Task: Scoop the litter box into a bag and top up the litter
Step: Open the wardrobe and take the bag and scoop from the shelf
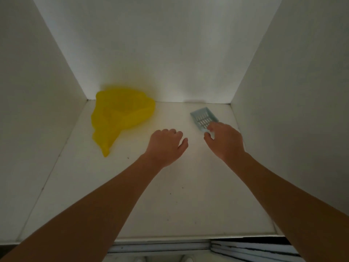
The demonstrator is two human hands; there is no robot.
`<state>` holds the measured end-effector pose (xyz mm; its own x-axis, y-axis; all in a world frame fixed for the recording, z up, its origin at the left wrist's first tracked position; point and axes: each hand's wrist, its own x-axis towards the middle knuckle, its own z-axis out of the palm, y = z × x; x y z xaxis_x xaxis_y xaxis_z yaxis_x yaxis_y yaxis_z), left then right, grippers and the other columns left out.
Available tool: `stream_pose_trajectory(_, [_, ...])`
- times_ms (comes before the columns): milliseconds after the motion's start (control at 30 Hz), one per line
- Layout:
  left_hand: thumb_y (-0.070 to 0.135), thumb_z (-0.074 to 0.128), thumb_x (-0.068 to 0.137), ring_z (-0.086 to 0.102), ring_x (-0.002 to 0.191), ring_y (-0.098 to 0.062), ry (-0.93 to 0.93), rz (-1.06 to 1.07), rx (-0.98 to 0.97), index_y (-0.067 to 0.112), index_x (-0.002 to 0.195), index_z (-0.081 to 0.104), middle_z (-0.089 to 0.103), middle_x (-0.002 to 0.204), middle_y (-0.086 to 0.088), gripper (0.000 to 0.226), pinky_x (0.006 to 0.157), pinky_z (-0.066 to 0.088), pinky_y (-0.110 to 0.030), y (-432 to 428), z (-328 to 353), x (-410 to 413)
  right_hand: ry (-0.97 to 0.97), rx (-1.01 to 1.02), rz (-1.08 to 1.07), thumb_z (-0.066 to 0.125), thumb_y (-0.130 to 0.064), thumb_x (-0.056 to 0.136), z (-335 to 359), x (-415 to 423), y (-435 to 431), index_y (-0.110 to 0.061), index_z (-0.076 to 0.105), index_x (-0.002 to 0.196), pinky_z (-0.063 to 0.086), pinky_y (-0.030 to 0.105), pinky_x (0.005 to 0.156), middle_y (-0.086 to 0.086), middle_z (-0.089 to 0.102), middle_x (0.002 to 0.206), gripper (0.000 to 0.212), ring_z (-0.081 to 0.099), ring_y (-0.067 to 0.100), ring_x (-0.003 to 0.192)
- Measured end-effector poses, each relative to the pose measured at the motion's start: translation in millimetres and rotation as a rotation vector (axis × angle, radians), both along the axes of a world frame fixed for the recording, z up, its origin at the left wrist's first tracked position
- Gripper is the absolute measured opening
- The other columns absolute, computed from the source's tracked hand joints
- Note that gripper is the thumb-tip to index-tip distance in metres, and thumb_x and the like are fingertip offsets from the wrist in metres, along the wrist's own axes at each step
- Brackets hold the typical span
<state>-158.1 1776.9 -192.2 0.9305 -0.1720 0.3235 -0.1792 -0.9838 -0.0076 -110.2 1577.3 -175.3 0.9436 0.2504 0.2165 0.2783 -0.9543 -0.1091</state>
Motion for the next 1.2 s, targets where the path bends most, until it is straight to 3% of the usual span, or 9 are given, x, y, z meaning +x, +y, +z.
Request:
stream_pose_trajectory(133, [0.048, 0.032, 0.098, 0.063, 0.076, -0.021, 0.066, 0.036, 0.001, 0.02, 0.1, 0.066, 0.068, 0.088, 0.0, 0.044, 0.066, 0.044, -0.03, 10, -13, 14, 0.034, 0.04, -0.023, 0.055, -0.037, 0.096, -15, 15, -8, -0.017, 0.066, 0.122, 0.051, 0.029, 0.074, 0.005, 0.07, 0.112, 0.035, 0.066, 0.023, 0.094])
stream_pose_trajectory(433, [0.049, 0.028, 0.099, 0.058, 0.072, -0.019, 0.134, -0.034, -0.02, 0.02, 0.099, 0.063, 0.062, 0.083, 0.001, 0.045, 0.065, 0.044, -0.03, -12, -35, 15, 0.164, 0.067, -0.189, 0.059, -0.037, 0.094, -48, 34, -8, -0.009, 0.049, 0.128, 0.05, 0.034, 0.077, 0.011, 0.058, 0.116, 0.045, 0.057, 0.025, 0.102])
stream_pose_trajectory(767, [0.044, 0.035, 0.096, 0.056, 0.059, -0.02, 0.004, -0.001, -0.017, 0.019, 0.083, 0.066, 0.061, 0.069, 0.002, 0.042, 0.054, 0.036, -0.027, 34, -25, 34, 0.236, 0.365, -0.25, 0.055, -0.036, 0.099, -56, 35, -5, -0.013, 0.052, 0.101, 0.039, 0.027, 0.057, 0.002, 0.063, 0.087, 0.023, 0.057, 0.018, 0.069])
stream_pose_trajectory(867, [0.041, 0.037, 0.093, 0.06, 0.066, -0.024, -0.038, 0.068, -0.04, 0.018, 0.085, 0.067, 0.064, 0.076, -0.003, 0.039, 0.059, 0.041, -0.03, 56, -22, 42, 0.22, 0.465, -0.207, 0.056, -0.035, 0.099, -51, 31, 17, -0.015, 0.05, 0.098, 0.038, 0.027, 0.054, 0.0, 0.061, 0.081, 0.021, 0.056, 0.014, 0.065])
stream_pose_trajectory(1000, [0.038, 0.041, 0.088, 0.057, 0.091, -0.029, -0.06, 0.157, 0.033, 0.017, 0.103, 0.065, 0.064, 0.102, -0.006, 0.036, 0.076, 0.044, -0.04, 95, -23, 51, 0.232, 0.512, -0.131, 0.056, -0.034, 0.099, -47, 28, 52, -0.016, 0.051, 0.097, 0.036, 0.02, 0.05, -0.003, 0.059, 0.078, 0.019, 0.054, 0.007, 0.062])
stream_pose_trajectory(1200, [0.027, 0.062, 0.078, 0.054, 0.095, -0.03, -0.293, 0.094, 0.018, 0.018, 0.11, 0.063, 0.059, 0.108, -0.006, 0.034, 0.075, 0.04, -0.041, 131, -1, 51, 0.243, 0.515, -0.101, 0.055, -0.035, 0.1, -47, 20, 85, -0.019, 0.051, 0.097, 0.035, 0.018, 0.051, -0.008, 0.057, 0.076, 0.017, 0.054, 0.003, 0.063])
